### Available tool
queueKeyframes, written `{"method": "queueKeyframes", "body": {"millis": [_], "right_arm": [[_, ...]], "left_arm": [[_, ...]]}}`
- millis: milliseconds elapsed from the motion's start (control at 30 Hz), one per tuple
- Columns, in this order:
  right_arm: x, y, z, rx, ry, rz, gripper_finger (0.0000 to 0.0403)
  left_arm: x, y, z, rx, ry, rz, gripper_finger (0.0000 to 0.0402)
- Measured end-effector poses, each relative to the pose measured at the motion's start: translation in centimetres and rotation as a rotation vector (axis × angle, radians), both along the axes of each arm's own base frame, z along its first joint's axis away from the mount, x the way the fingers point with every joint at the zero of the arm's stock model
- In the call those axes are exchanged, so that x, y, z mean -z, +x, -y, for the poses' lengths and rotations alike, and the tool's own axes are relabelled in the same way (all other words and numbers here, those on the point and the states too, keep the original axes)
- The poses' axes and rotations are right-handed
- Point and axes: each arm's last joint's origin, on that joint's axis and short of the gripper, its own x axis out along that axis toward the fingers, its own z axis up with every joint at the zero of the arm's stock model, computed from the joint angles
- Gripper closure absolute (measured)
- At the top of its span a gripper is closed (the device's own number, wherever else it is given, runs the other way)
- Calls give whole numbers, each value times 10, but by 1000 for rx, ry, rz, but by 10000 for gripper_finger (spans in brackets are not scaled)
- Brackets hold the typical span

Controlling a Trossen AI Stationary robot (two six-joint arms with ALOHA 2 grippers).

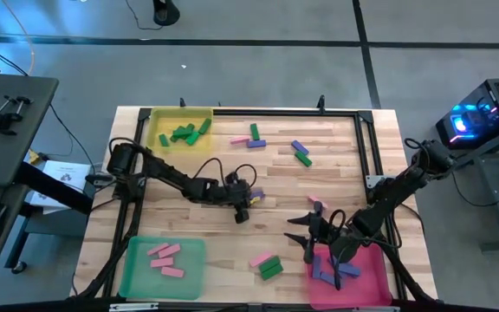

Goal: Sort blocks
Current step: Put the violet block into the pink bin

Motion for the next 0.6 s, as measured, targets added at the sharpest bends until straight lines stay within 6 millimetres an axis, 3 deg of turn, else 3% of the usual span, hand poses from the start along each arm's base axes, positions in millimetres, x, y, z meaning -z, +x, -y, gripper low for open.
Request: {"method": "queueKeyframes", "body": {"millis": [133, 433, 600], "right_arm": [[0, 0, 0, -11, -27, -7, 222], [-1, 0, 0, -14, -63, -5, 222], [-9, 3, -4, -73, -55, 51, 222]], "left_arm": [[-6, 4, 24, 104, -44, 107, 327], [-42, 5, 84, 288, -20, 491, 327], [-55, 1, 102, 348, 29, 623, 327]]}}
